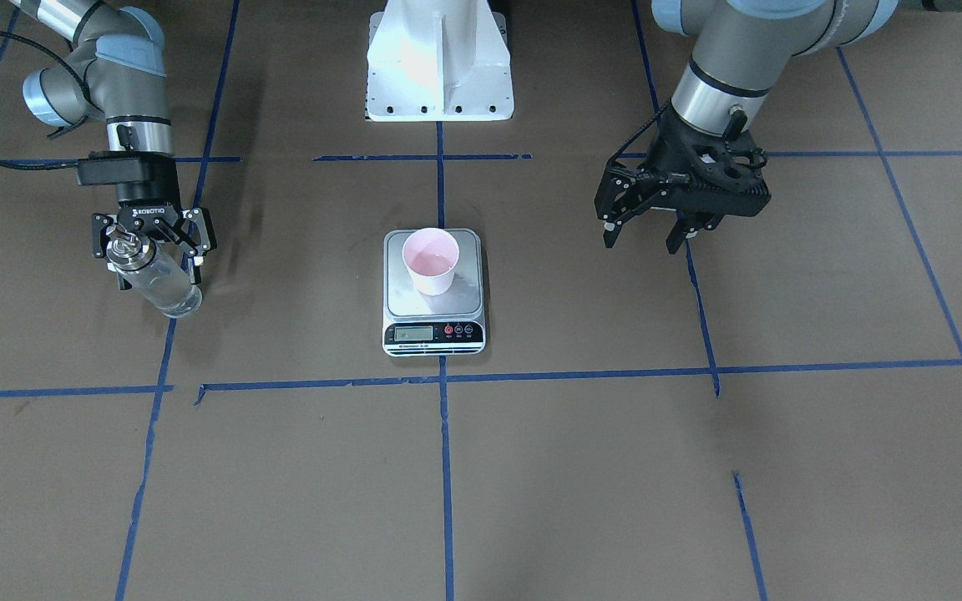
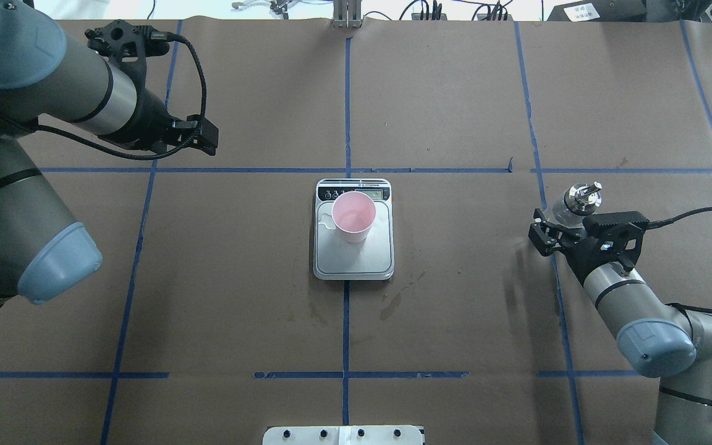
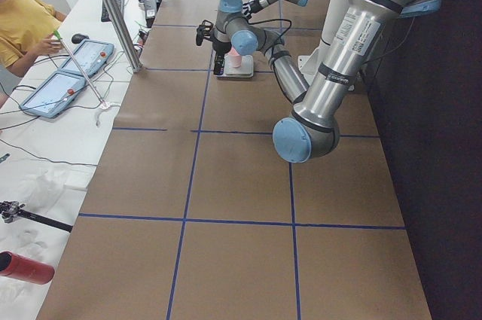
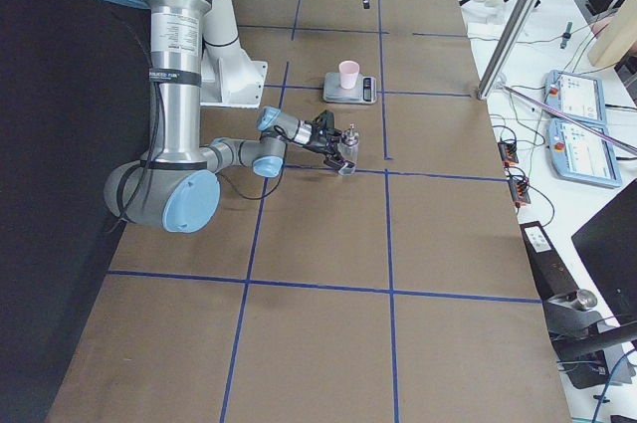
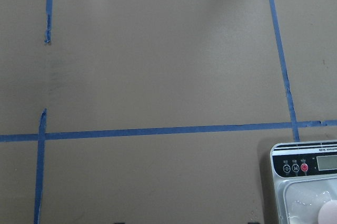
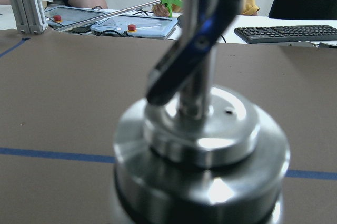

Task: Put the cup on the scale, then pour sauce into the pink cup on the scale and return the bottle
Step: 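Lift the bottle with the right gripper and carry it toward the scale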

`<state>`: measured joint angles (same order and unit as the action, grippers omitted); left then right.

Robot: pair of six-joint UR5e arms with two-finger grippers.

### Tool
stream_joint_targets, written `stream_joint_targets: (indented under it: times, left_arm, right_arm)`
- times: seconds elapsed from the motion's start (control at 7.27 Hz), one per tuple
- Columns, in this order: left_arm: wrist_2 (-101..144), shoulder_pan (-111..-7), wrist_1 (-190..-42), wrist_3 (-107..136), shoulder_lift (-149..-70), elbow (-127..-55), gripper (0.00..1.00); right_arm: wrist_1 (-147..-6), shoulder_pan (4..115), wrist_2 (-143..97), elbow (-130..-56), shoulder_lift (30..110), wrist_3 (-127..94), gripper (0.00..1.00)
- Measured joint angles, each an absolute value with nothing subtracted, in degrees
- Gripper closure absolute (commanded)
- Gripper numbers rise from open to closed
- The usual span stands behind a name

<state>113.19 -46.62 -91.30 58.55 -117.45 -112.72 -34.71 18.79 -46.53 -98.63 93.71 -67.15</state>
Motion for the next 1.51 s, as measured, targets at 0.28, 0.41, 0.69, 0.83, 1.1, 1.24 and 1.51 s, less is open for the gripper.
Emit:
stream_joint_targets:
  times: [0.28, 0.41, 0.69, 0.83, 1.1, 1.24, 1.51]
  left_arm:
    - [113.1, -46.5, -90.8, 59.1, -117.4, -112.8, 0.17]
    - [113.1, -46.5, -90.6, 59.4, -117.5, -112.8, 0.17]
    - [113.1, -46.4, -90.5, 59.9, -117.5, -112.9, 0.17]
    - [113.1, -46.4, -90.4, 60.1, -117.5, -112.9, 0.17]
    - [113.1, -46.4, -90.4, 60.0, -117.3, -112.9, 0.17]
    - [113.0, -46.4, -90.4, 60.0, -117.2, -112.9, 0.17]
    - [113.1, -46.5, -90.5, 59.5, -116.8, -113.1, 0.17]
  right_arm:
    - [-30.7, 20.4, -46.8, -96.8, 93.1, -67.0, 1.00]
    - [-29.7, 20.9, -46.9, -97.3, 92.3, -65.5, 1.00]
    - [-42.2, 21.2, -46.8, -105.5, 91.2, -57.8, 1.00]
    - [-51.4, 20.6, -46.3, -109.5, 90.3, -55.6, 1.00]
    - [-65.6, 18.1, -43.6, -111.8, 84.5, -53.2, 1.00]
    - [-75.8, 17.3, -42.5, -112.1, 78.4, -52.3, 1.00]
    - [-98.9, 15.9, -41.5, -111.8, 65.5, -51.7, 1.00]
